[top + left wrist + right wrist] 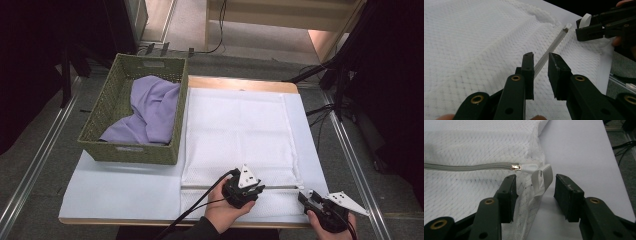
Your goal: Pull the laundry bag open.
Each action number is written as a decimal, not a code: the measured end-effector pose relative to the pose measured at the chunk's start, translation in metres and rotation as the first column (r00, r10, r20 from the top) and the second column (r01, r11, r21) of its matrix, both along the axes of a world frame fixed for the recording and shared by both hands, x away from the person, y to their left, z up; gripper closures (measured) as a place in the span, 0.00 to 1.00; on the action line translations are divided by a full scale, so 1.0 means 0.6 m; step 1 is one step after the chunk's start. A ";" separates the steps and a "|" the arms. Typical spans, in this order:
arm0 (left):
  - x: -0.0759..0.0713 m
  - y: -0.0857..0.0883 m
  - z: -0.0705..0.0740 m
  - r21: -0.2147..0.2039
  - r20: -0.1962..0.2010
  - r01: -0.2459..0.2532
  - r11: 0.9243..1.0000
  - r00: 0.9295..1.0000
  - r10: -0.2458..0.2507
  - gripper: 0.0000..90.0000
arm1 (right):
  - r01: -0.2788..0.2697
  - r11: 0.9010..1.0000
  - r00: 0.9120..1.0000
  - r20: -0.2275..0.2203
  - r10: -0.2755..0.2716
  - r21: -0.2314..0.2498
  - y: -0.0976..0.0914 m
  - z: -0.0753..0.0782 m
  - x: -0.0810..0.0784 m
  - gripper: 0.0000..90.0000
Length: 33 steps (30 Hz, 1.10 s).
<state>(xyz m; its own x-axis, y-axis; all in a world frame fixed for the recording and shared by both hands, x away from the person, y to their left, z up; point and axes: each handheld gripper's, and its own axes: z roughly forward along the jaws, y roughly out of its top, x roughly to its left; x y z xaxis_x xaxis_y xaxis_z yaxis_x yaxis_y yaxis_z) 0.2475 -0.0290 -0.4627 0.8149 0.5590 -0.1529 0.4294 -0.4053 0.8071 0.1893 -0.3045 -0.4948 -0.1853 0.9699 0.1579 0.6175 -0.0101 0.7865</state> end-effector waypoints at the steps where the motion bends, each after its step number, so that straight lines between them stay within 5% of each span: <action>1: 0.000 -0.002 0.000 -0.003 -0.005 0.000 1.000 1.000 0.000 0.84 | 0.015 1.000 1.000 0.009 -0.015 -0.023 0.006 -0.001 -0.002 0.61; 9: 0.007 -0.020 -0.002 -0.005 -0.016 0.015 1.000 1.000 -0.016 0.83 | 0.012 0.998 1.000 0.023 -0.010 -0.059 0.013 -0.003 -0.003 0.64; 15: 0.016 -0.053 0.002 -0.033 -0.046 0.051 0.998 0.998 -0.052 0.91 | 0.017 0.996 1.000 0.007 -0.016 -0.087 0.019 0.000 -0.002 0.80; 21: 0.026 -0.096 -0.006 -0.003 -0.055 0.077 0.997 0.995 -0.077 0.95 | 0.017 0.996 1.000 -0.011 -0.018 -0.087 0.024 0.003 0.000 0.98; 25: 0.035 -0.114 -0.023 0.027 -0.075 0.088 0.996 0.994 -0.086 0.96 | 0.011 0.998 1.000 -0.013 -0.012 -0.067 0.024 0.005 0.000 1.00; 29: 0.043 -0.115 -0.036 0.050 -0.118 0.082 0.995 0.990 -0.076 0.96 | 0.011 1.000 0.997 0.076 -0.010 -0.012 0.026 0.016 -0.007 1.00; 30: 0.045 -0.114 -0.036 0.033 -0.125 0.079 0.996 0.989 -0.074 0.96 | -0.004 1.000 0.992 0.125 0.004 0.004 0.027 0.023 -0.011 1.00; 31: 0.045 -0.113 -0.034 0.041 -0.124 0.086 0.995 0.989 -0.080 0.95 | -0.063 0.998 0.974 0.219 0.057 0.018 0.034 0.038 -0.020 1.00; 33: 0.046 -0.111 -0.036 0.041 -0.124 0.090 0.995 0.989 -0.085 0.93 | -0.087 0.995 0.961 0.259 0.095 -0.040 0.051 0.049 -0.025 1.00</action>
